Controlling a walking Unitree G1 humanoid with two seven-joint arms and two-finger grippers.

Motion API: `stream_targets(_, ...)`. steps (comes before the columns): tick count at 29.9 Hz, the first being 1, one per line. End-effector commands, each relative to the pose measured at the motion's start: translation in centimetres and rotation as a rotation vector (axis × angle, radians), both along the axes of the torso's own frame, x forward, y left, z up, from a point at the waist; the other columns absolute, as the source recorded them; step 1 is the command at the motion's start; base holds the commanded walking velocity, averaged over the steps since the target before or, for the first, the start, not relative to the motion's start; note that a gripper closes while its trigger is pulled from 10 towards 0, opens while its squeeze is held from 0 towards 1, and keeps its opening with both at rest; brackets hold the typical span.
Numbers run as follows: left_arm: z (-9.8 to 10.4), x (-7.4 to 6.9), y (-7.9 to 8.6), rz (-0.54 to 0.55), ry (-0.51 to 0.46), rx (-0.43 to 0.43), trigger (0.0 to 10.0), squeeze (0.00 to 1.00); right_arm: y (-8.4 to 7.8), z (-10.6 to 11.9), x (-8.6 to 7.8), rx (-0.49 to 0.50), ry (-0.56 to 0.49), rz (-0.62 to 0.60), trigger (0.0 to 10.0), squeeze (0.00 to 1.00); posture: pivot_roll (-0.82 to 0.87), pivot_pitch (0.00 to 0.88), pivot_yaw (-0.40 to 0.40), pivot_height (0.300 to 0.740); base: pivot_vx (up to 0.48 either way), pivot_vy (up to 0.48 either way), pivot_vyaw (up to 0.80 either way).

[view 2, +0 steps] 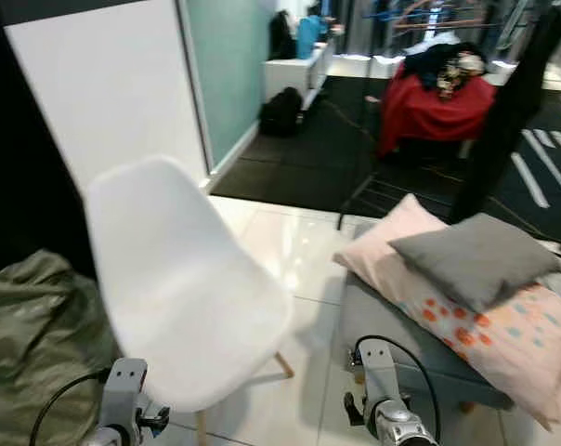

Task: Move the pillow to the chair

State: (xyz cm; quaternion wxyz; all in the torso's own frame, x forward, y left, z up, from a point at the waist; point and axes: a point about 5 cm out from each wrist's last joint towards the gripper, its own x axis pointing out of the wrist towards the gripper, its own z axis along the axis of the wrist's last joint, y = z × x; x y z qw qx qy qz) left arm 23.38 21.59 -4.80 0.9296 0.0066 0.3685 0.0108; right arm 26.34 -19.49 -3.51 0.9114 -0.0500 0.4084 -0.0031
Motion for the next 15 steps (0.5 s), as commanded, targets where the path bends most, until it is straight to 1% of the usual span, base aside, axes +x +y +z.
stream_targets(1,-0.26,-0.26,-0.13,-0.004,0.023,-0.001,10.0,0.0,-0.16,-0.28,-0.37,-0.003,0.02,-0.005,10.0,0.0,-0.07,0.073,-0.026,0.74,0.0,0.0,-0.43)
stream_targets(7,-0.21,-0.16,-0.17,0.003,0.018,-0.002,10.0,0.0,-0.21,-0.28,-0.39,-0.006,0.022,-0.006,10.0,0.0,-0.07,0.06,-0.034,0.74,0.0,0.0,0.0)
stream_targets(15,-0.22,-0.13,-0.32,-0.003,0.019,-0.001,10.0,0.0,-0.19,-0.37,-0.5,-0.009,0.032,0.003,10.0,0.0,-0.06,0.043,-0.03,0.74,0.0,0.0,-0.76)
